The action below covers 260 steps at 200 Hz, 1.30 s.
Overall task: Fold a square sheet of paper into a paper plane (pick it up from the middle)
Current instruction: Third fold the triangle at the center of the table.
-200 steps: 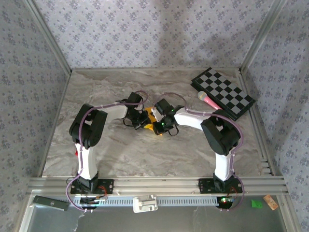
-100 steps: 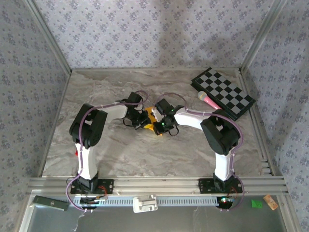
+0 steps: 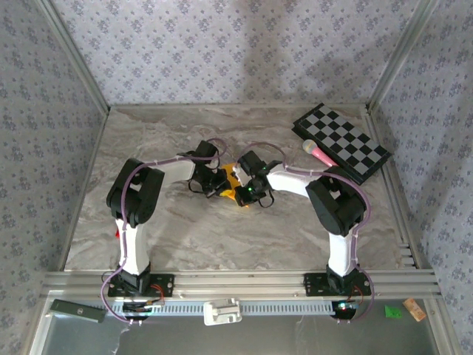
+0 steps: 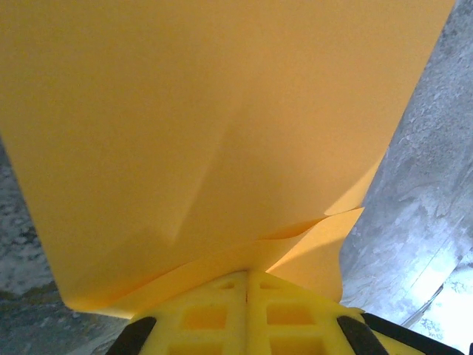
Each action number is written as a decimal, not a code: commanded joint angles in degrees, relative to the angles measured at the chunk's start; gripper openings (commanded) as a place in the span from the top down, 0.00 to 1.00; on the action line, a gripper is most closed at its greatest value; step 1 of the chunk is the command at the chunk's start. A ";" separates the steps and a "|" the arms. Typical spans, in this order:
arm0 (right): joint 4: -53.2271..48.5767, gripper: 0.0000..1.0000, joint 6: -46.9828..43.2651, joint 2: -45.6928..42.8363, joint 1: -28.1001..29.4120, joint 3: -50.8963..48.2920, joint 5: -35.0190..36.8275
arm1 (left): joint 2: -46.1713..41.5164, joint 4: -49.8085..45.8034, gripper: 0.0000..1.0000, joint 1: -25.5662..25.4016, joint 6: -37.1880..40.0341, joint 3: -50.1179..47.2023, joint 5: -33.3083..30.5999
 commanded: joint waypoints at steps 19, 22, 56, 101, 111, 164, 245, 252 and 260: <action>-3.38 1.00 -0.09 3.03 -1.49 0.14 -2.52 | -2.73 -1.28 0.92 1.24 1.84 1.79 -2.34; -3.33 0.99 -0.06 3.13 -1.56 0.14 -2.74 | -3.05 -0.90 0.91 1.24 1.81 1.63 -2.11; -2.59 0.99 0.55 3.67 -2.24 0.05 -5.03 | -5.58 5.43 0.90 0.63 0.37 -2.86 0.75; -2.74 0.99 0.82 4.37 -2.54 0.44 -5.86 | -5.34 9.20 0.91 -1.63 1.00 -4.95 2.76; -2.75 1.00 0.82 4.45 -2.56 0.53 -5.82 | -5.11 8.92 0.91 -2.05 1.29 -4.97 2.37; -2.84 0.99 1.00 4.55 -2.78 0.68 -6.11 | -2.80 6.99 0.93 -2.40 2.07 -5.52 -0.36; -0.62 0.99 3.02 1.71 -3.30 1.32 -9.87 | -1.16 3.87 0.97 -2.27 2.98 -5.57 -5.59; 0.03 0.99 3.64 1.17 -3.53 1.49 -11.08 | -0.97 3.73 0.97 -2.15 2.93 -5.72 -5.73; 0.79 0.99 4.43 0.50 -3.80 1.67 -12.64 | -0.84 3.64 0.98 -2.14 2.98 -5.91 -5.78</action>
